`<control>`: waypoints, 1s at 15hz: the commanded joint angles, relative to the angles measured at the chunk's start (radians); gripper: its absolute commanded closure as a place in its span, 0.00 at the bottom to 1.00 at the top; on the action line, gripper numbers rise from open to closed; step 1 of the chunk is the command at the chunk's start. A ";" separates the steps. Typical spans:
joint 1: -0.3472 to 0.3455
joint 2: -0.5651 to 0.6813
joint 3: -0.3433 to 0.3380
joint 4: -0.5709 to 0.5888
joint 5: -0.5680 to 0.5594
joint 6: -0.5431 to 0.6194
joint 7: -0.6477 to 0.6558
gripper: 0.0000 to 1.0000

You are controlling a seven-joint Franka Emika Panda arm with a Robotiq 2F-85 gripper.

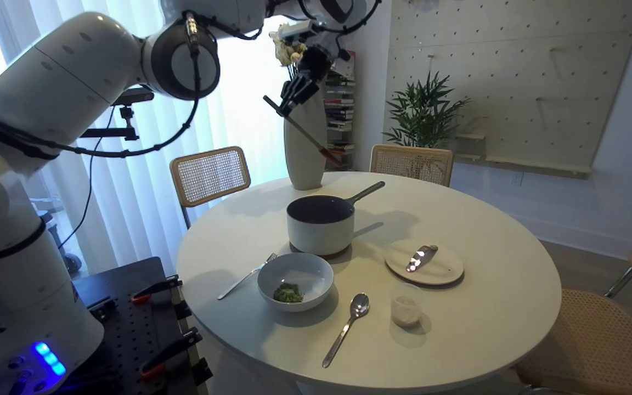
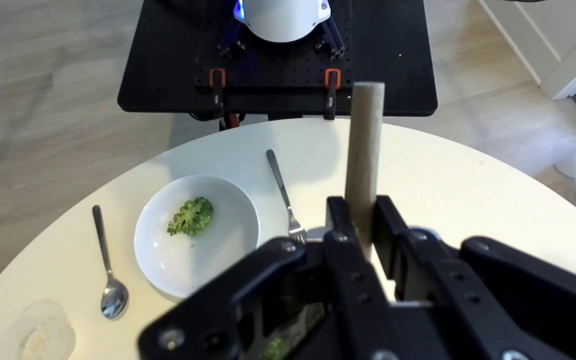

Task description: Use the spatula to mix the contents of the pot then put it back on the table

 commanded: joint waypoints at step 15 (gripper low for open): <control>0.216 -0.163 0.052 0.117 0.091 -0.070 0.245 0.96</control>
